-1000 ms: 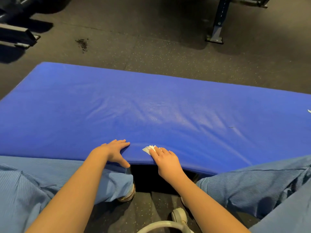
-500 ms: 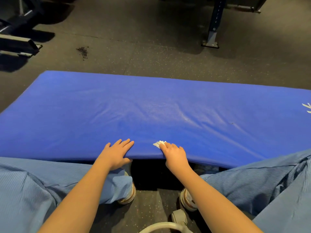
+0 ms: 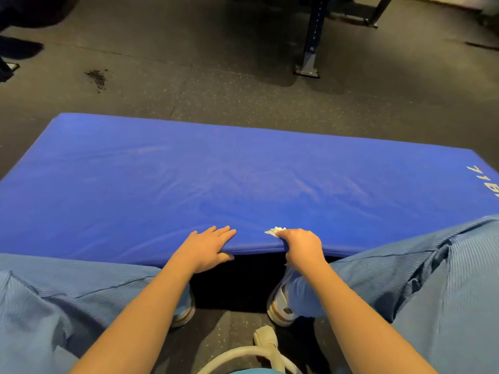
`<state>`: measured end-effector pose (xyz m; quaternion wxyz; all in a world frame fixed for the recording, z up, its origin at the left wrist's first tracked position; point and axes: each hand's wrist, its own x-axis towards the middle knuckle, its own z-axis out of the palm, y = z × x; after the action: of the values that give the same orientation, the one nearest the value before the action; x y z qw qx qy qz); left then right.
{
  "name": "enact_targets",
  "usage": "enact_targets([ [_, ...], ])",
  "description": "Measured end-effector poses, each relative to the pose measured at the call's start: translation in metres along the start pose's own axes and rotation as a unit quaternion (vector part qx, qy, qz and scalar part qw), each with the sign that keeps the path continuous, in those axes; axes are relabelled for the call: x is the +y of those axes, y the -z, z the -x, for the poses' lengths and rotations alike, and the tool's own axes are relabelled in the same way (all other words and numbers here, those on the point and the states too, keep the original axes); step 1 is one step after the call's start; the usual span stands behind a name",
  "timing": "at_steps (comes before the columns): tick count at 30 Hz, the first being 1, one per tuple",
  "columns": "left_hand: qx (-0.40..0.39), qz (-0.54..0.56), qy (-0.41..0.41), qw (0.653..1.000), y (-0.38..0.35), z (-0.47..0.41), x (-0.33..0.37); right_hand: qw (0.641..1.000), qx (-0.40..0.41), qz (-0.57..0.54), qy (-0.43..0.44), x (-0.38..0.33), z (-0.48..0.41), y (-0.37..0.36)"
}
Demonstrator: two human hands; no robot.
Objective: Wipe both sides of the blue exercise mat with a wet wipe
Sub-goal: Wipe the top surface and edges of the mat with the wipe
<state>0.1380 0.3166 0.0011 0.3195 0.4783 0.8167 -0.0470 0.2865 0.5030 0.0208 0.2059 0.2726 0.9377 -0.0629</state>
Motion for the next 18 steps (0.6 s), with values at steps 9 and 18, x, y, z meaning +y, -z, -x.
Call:
enact_targets([
  [9, -0.034, -0.071, 0.002, 0.997, -0.024, -0.01, 0.032, 0.996, -0.047, -0.075, 0.007, 0.01, 0.025, -0.026],
  [18, -0.007, 0.061, 0.036, 0.997, -0.017, -0.025, 0.015, 0.987, -0.109, -0.089, 0.079, -0.027, 0.018, -0.041],
])
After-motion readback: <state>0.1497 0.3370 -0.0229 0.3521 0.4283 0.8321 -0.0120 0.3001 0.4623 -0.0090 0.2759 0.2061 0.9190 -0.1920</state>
